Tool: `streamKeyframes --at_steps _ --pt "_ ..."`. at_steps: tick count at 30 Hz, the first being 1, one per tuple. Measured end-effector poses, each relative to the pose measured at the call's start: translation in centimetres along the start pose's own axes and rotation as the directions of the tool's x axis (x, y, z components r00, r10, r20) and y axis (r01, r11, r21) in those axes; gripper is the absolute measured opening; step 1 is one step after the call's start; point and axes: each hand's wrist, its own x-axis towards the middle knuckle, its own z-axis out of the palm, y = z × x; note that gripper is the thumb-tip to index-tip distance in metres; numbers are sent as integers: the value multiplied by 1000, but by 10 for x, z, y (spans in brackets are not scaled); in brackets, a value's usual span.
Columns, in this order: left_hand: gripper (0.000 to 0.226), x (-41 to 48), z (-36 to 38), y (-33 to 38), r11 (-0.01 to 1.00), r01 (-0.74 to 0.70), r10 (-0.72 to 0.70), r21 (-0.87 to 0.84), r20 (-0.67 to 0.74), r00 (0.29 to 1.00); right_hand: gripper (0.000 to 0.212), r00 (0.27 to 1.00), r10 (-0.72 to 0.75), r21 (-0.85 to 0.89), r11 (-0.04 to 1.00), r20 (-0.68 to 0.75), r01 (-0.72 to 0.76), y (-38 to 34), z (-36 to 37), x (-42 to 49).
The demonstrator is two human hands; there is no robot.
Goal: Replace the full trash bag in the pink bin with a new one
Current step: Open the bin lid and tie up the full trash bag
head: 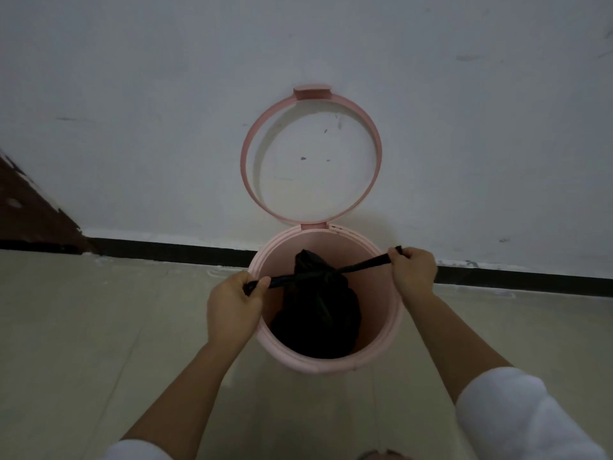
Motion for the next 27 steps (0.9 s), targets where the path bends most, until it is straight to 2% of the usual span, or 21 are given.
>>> streamKeyframes --at_steps 2,5,13,17,20,23,25,27 --pt "29 6 -7 9 999 -32 32 5 -20 999 22 999 -22 11 1000 -30 23 -7 -7 7" --pt "30 19 -18 16 999 8 -11 -35 -76 997 20 995 -9 51 999 -99 14 -12 -20 19" --pt "35 11 -21 -12 980 198 -198 -15 -19 980 27 970 176 122 980 -169 -156 19 -38 26" --pt "35 16 -23 -11 973 218 -221 -77 -32 975 24 981 129 123 986 -142 -112 17 -43 28" --pt "34 22 -32 1 975 158 -163 -157 -15 987 26 997 0 118 993 -83 10 1 -46 18" --pt "29 31 -38 33 969 34 -8 -244 110 994 17 988 -142 189 974 58 128 -29 -42 -6" --pt "25 33 -35 60 975 -91 140 -205 239 961 13 948 -221 321 937 230 140 -52 -31 -29" --pt "22 31 -30 85 964 -153 229 -217 386 894 14 888 -262 426 901 378 84 -69 -20 -50"
